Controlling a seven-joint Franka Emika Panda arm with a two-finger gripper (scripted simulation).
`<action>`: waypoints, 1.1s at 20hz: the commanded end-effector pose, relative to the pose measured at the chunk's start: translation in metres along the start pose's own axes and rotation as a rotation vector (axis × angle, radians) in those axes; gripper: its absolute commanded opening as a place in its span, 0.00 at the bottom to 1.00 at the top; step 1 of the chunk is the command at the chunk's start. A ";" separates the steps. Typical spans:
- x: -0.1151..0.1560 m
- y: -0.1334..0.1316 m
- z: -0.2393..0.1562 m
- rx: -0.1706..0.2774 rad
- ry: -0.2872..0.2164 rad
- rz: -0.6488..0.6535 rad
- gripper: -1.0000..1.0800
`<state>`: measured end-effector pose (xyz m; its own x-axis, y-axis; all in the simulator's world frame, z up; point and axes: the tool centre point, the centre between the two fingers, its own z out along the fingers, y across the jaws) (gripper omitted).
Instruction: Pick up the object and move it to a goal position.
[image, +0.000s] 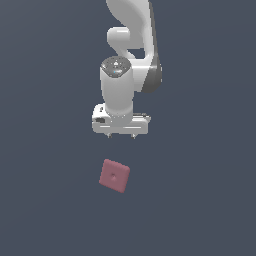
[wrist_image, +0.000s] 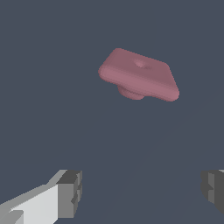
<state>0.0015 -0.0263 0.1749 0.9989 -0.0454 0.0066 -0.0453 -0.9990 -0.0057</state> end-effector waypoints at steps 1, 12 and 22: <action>0.000 0.001 -0.001 0.003 0.001 0.001 0.96; 0.005 0.001 0.001 0.001 0.000 -0.048 0.96; 0.022 0.002 0.008 -0.007 -0.004 -0.239 0.96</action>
<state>0.0206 -0.0291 0.1685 0.9876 0.1568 0.0036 0.1568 -0.9876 0.0008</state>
